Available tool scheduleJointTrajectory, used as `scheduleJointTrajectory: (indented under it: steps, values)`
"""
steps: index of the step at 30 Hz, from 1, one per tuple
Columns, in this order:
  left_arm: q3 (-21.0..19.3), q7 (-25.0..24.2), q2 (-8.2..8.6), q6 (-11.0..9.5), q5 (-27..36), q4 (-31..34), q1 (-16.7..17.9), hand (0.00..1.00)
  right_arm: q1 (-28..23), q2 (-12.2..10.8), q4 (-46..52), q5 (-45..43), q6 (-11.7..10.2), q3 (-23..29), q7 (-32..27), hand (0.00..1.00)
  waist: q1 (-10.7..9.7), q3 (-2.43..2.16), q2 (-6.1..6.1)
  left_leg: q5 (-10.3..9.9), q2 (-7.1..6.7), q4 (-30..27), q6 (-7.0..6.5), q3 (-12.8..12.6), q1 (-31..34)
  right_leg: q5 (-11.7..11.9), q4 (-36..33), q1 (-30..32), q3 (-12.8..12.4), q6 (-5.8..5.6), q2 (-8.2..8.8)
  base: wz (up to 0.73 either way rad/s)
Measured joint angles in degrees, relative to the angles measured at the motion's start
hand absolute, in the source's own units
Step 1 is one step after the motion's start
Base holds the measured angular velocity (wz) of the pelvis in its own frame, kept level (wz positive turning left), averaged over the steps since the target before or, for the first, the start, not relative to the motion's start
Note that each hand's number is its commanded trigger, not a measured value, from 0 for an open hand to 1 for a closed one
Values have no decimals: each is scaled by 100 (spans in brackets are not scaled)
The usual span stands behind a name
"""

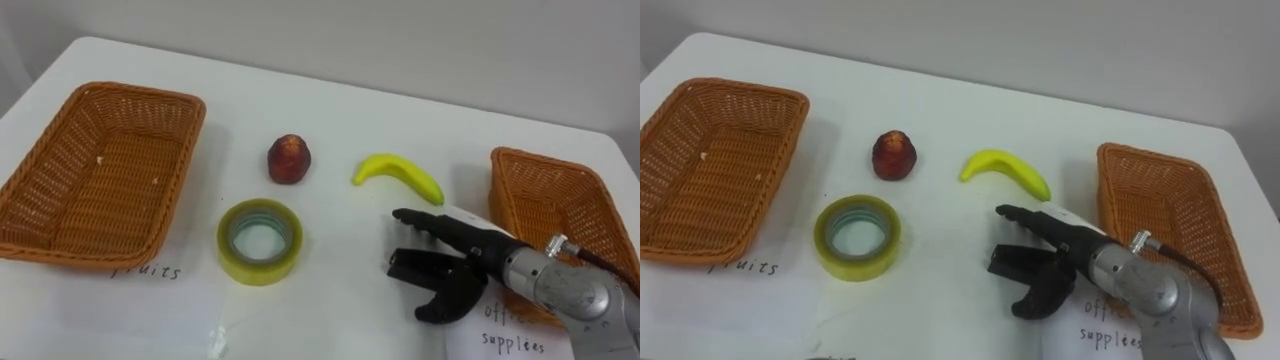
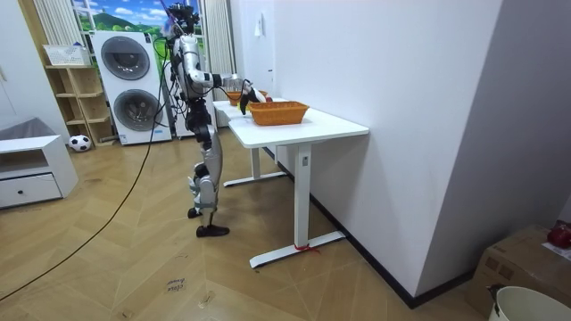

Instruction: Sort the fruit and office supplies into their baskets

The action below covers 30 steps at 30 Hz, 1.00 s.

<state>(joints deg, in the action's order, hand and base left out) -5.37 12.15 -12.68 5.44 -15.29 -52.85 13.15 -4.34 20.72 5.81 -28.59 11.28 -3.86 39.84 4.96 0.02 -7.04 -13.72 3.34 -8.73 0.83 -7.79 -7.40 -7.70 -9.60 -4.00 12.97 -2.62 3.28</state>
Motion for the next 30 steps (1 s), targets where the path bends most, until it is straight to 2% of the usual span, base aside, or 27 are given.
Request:
scheduleJointTrajectory:
  steps: [10,20,29,30]
  values:
    - [-5,15,26,4,-3,-2,-35,0,-38,-11,213,-586,3,-150,-16,0,0,31,45,-1,-1,13,-1,-4,2,0,0,-1,-5,0,-2,0]
    - [-19,15,45,4,-2,-9,-38,0,-141,-186,384,-1046,15,-162,22,0,24,27,53,0,-1,3,-1,-5,1,0,-4,-1,-22,0,-2,0]
    - [-14,14,64,4,0,-10,-73,0,-129,-255,388,-1232,59,-163,34,0,25,25,59,0,-1,6,-1,-5,2,0,-1,-3,-23,0,-2,0]
    - [-14,14,65,4,0,-11,-77,0,-129,-255,388,-1238,64,-164,34,21,25,25,59,0,0,7,-1,-5,2,0,-1,-3,-23,0,-2,0]
